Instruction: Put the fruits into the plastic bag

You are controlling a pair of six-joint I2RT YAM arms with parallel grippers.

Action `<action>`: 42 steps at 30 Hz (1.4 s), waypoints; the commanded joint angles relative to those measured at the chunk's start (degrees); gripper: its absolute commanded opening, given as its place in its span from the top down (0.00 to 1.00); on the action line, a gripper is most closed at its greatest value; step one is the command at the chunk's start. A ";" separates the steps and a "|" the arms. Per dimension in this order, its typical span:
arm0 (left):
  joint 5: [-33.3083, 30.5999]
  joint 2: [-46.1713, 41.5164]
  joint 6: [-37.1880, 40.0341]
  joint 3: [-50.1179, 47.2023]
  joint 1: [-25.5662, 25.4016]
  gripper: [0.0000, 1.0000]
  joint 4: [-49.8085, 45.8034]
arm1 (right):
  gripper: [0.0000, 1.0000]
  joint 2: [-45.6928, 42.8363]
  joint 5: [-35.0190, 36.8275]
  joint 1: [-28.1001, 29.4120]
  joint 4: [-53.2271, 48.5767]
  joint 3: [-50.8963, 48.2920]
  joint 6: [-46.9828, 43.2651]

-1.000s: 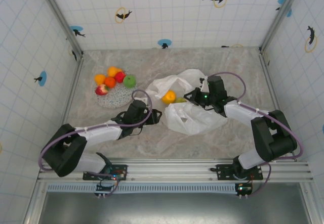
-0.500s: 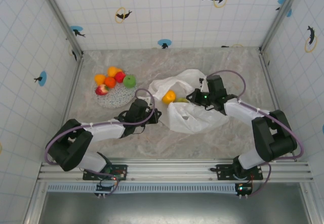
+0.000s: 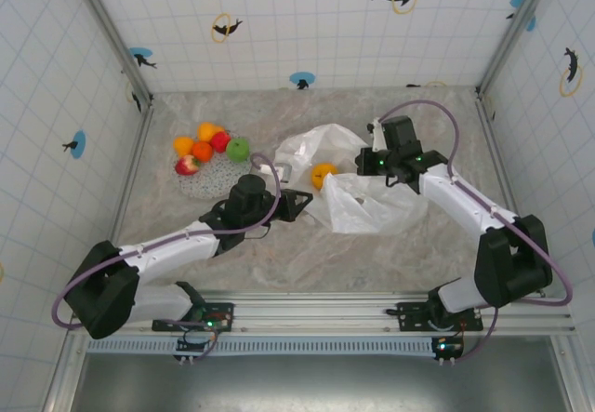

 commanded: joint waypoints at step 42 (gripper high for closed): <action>-3.78 -17.13 19.11 7.55 6.29 0.17 -29.96 | 1.00 -3.58 -10.14 -0.76 16.95 -9.43 11.02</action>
